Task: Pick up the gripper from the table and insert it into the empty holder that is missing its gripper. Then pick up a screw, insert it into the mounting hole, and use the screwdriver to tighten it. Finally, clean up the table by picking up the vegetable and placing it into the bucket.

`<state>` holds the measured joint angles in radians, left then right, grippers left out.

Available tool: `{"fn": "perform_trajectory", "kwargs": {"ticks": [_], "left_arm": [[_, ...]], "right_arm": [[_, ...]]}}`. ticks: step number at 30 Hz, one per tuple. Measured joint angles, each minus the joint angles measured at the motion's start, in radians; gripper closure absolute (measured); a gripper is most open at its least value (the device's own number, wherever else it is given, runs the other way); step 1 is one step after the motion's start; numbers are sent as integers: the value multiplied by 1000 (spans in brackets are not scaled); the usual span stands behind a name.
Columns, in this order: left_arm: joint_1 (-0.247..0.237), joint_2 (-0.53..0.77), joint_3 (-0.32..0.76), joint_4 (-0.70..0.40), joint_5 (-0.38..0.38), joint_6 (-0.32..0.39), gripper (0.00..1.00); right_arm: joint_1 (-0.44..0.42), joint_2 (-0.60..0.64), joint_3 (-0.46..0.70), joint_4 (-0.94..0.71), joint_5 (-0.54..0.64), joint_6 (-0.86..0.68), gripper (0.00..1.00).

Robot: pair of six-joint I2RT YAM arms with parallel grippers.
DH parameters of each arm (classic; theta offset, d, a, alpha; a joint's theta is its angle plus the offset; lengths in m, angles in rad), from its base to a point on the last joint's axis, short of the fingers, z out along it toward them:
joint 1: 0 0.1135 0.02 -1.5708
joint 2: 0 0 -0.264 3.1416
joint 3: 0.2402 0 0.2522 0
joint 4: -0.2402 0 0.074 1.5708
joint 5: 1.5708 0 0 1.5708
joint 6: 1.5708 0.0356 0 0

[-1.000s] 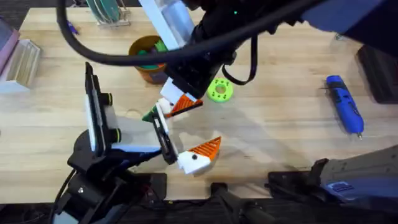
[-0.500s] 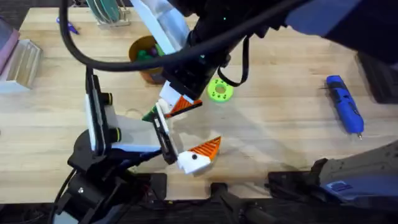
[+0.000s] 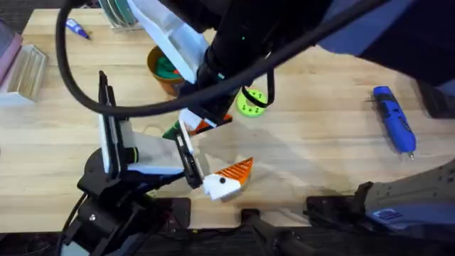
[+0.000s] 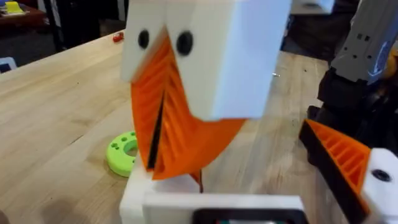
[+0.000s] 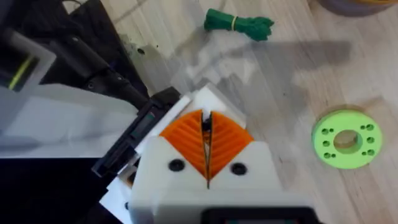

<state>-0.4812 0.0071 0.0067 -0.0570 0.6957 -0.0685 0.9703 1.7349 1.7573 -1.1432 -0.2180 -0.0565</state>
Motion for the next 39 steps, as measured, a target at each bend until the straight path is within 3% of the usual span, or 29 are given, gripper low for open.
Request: {"fn": "perform_trajectory", "kwargs": {"ticks": [2,4,6,9,10,11,18,22,33,39], "left_arm": [[0,0,0,0,0,0,15],[0,0,0,0,0,0,15],[0,0,0,0,-1,-1,15],[1,0,0,0,-6,-10,15],[1,-1,0,0,-7,-10,15],[1,-1,0,0,-8,-9,15],[1,-1,0,1,-6,-4,15],[1,-1,0,1,-6,0,15],[1,-1,0,1,-6,1,16],[1,-1,0,1,-6,1,15]], "right_arm": [[0,0,0,-1,0,1,980],[1,0,0,-1,-6,3,856],[5,0,0,-2,-11,8,639],[-2,0,5,-10,12,5,209],[-9,0,7,-13,23,4,104],[-16,0,7,-15,23,5,78],[-42,-10,7,-23,11,10,66],[-100,-47,7,-67,5,12,66],[-299,-214,1,-159,-48,19,66],[-373,-376,-96,-153,-109,19,64]]}}
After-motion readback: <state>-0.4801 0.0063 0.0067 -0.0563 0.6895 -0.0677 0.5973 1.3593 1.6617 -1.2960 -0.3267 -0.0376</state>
